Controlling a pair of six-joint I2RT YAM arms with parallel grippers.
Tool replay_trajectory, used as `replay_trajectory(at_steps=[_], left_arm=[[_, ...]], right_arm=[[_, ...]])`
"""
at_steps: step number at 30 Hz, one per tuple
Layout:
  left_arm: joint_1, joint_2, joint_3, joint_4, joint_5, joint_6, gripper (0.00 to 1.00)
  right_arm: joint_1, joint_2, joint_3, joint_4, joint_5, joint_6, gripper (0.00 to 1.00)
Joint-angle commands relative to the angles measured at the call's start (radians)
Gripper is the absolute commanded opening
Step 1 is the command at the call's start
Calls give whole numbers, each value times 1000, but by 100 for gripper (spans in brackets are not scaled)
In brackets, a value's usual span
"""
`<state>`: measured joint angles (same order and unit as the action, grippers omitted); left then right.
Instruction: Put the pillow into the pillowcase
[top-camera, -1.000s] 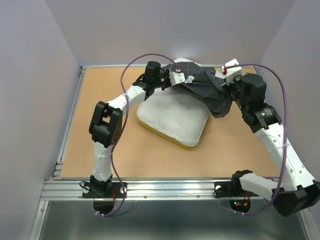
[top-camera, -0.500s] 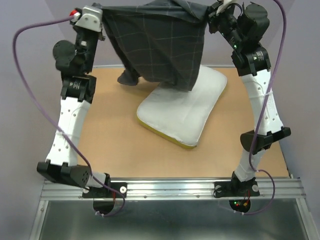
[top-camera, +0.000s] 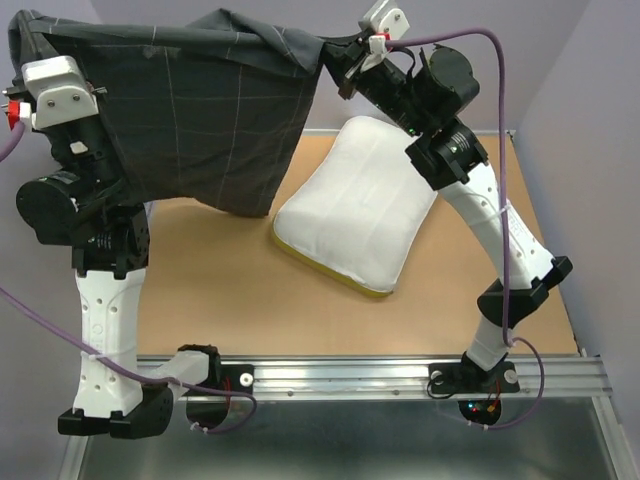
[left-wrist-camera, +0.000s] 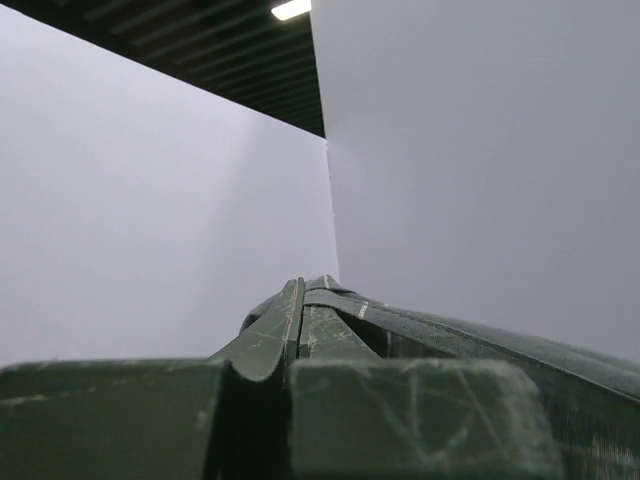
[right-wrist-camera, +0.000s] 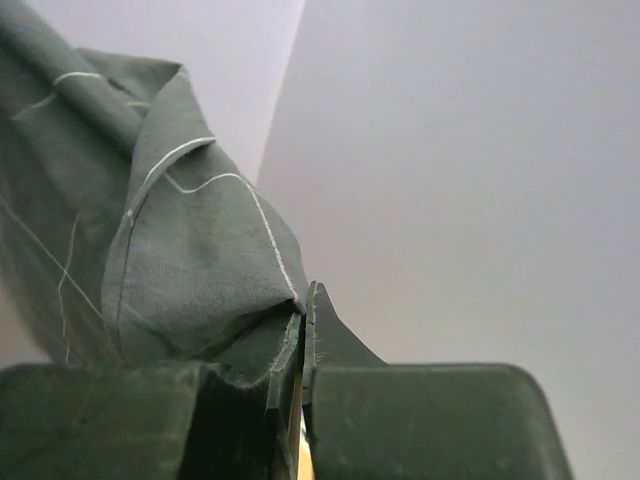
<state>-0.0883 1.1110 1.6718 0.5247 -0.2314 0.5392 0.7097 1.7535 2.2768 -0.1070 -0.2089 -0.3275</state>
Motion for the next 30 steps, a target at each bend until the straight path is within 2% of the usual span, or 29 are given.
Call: replay_trajectory(at_steps=[1, 6, 8, 12, 14, 15, 17, 18, 19, 21, 22, 25, 27, 30], left_arm=[[15, 3, -67, 70, -36, 64, 0], [64, 71, -155, 97, -11, 18, 0], [109, 116, -152, 92, -3, -16, 0], [151, 303, -94, 58, 38, -88, 0], [159, 386, -15, 55, 72, -81, 0], [159, 476, 61, 58, 75, -74, 0], [165, 612, 161, 64, 64, -70, 0], [167, 653, 281, 86, 35, -74, 0], [173, 686, 340, 103, 24, -84, 0], [196, 769, 464, 138, 24, -131, 0], [202, 792, 587, 156, 59, -146, 0], [217, 852, 771, 242, 159, -177, 0], [222, 862, 842, 294, 214, -195, 0], [232, 781, 809, 352, 224, -232, 0]], right_arm=[[-24, 64, 43, 165, 112, 13, 1], [-24, 188, -14, 219, 170, -19, 1], [-24, 254, 30, 243, 245, -34, 1], [-48, 504, 208, 317, 371, -54, 1], [-53, 575, 245, 474, 420, -88, 1], [-62, 619, 244, 540, 442, -109, 1], [-87, 659, 243, 772, 471, -114, 1], [-98, 679, 292, 817, 461, -79, 1], [-110, 720, 343, 823, 441, -58, 1], [-134, 724, 417, 848, 419, -13, 1], [-139, 704, 403, 886, 408, 11, 1], [-153, 560, 270, 998, 358, 60, 1], [-154, 509, 300, 1046, 324, 71, 1], [-154, 463, 308, 1079, 312, 100, 1]])
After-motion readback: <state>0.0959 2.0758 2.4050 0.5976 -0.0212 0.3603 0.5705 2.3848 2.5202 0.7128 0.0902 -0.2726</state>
